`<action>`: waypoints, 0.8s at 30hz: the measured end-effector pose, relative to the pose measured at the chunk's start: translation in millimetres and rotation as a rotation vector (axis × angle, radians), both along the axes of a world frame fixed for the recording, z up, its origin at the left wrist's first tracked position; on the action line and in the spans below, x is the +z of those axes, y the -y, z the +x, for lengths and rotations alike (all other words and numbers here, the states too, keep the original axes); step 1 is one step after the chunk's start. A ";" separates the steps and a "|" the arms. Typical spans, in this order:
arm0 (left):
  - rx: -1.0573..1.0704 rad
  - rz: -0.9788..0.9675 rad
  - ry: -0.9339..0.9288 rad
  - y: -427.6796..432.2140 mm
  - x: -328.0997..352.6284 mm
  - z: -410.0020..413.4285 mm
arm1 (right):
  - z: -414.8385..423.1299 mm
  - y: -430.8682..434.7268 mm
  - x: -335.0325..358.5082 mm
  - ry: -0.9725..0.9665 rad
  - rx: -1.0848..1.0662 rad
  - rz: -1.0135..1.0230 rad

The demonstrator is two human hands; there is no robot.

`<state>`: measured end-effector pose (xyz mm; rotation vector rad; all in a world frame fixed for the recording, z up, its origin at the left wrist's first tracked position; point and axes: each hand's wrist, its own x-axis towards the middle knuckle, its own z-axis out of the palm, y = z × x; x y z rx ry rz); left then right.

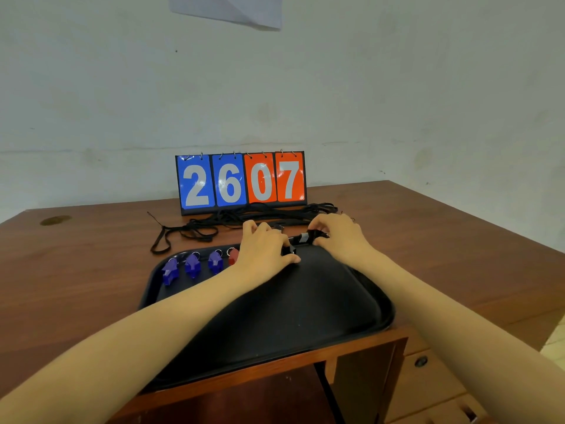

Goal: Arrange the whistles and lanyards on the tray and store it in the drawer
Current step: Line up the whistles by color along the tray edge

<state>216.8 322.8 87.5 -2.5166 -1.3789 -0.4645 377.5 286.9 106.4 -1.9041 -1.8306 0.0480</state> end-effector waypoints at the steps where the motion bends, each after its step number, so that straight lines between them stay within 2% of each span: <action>1: -0.002 -0.010 -0.001 0.9 0.9 -0.5 | -0.1 0.3 0.0 0.017 0.010 0.002; 4: -0.041 -0.068 0.042 2.4 3.8 -3.7 | -0.4 0.7 0.7 0.037 0.051 0.021; 7: -0.114 -0.155 0.249 4.6 12.0 -6.4 | -0.2 3.7 4.8 0.090 0.108 0.061; 9: -0.144 -0.290 0.409 8.2 19.1 -5.7 | -0.4 6.6 10.2 0.143 0.151 0.116; 12: -0.175 -0.527 0.520 12.3 28.0 -4.7 | -2.6 13.2 19.5 0.149 0.216 0.177; 15: -0.245 -0.754 0.725 20.4 35.9 -5.1 | -3.0 16.4 24.7 0.180 0.256 0.200; 18: -0.195 -0.804 0.903 23.4 40.5 -1.6 | -3.0 18.8 24.6 0.105 0.199 0.210; 21: -0.125 -0.840 1.057 22.4 41.1 2.0 | -6.2 22.0 20.9 -0.103 0.155 0.149; 24: -0.116 -0.888 1.095 18.2 39.9 6.1 | -10.3 21.0 16.4 -0.253 0.142 0.112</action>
